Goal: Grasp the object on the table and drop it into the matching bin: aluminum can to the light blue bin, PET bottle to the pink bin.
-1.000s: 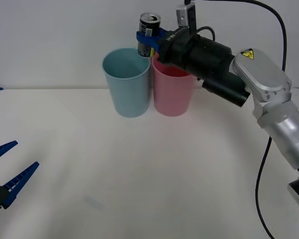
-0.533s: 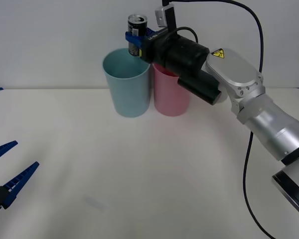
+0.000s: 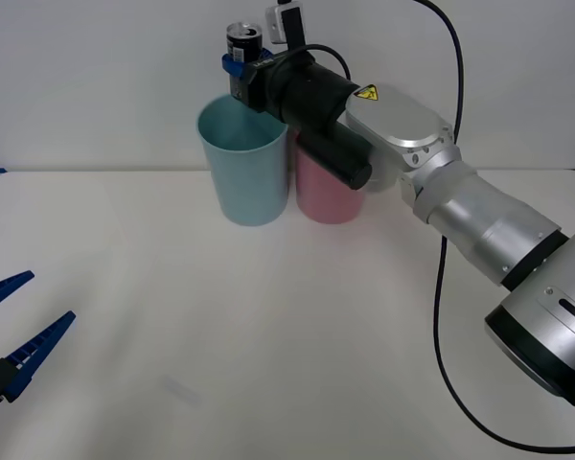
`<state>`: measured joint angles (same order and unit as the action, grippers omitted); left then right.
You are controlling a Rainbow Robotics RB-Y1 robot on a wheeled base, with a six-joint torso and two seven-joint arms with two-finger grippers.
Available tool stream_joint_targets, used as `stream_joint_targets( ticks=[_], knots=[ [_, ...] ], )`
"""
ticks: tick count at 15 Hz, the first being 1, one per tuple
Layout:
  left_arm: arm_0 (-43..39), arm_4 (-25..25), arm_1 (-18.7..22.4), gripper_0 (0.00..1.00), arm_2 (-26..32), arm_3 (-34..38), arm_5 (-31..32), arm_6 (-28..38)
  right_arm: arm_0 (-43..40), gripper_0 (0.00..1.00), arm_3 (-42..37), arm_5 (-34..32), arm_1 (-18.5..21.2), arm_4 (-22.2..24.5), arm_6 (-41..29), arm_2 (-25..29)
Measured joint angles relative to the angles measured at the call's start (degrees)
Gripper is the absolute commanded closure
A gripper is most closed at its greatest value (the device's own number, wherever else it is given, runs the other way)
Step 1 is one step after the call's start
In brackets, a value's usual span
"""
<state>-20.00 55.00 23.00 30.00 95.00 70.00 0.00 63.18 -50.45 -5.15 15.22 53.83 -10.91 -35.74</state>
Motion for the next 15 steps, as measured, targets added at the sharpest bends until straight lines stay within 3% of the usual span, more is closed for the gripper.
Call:
stream_joint_targets(
  ticks=[2, 3, 4, 5, 12, 15],
  knots=[
    [0.0, 0.0, 0.0, 0.00, 0.0, 0.0, 0.0, 0.0, 0.0, 0.86, 0.0, 0.0, 0.1, 0.0, 0.1, -0.1],
    [0.0, 0.0, 0.0, 0.00, 0.0, 0.0, 0.0, 0.0, 0.0, 0.37, 0.0, 0.0, 0.1, -0.1, 0.2, -0.1],
    [0.0, 0.0, 0.0, 0.00, 0.0, 0.0, 0.0, 0.0, 0.0, 0.05, 0.0, 0.0, 0.1, -0.2, 0.2, -0.1],
    [0.0, 0.0, 0.0, 0.00, 0.0, 0.0, 0.0, 0.0, 0.0, 0.00, 0.0, 0.0, 0.2, -0.3, 0.2, -0.1],
    [0.0, 0.0, 0.0, 0.00, 0.0, 0.0, 0.0, 0.0, -0.2, 0.00, -1.5, -0.8, 1.3, -0.8, 0.4, -0.1],
    [0.0, 0.0, 0.0, 0.00, 0.0, 0.0, 0.0, 0.0, -3.3, 0.00, -6.5, -1.1, 3.5, -1.2, 0.4, -0.1]
  ],
)
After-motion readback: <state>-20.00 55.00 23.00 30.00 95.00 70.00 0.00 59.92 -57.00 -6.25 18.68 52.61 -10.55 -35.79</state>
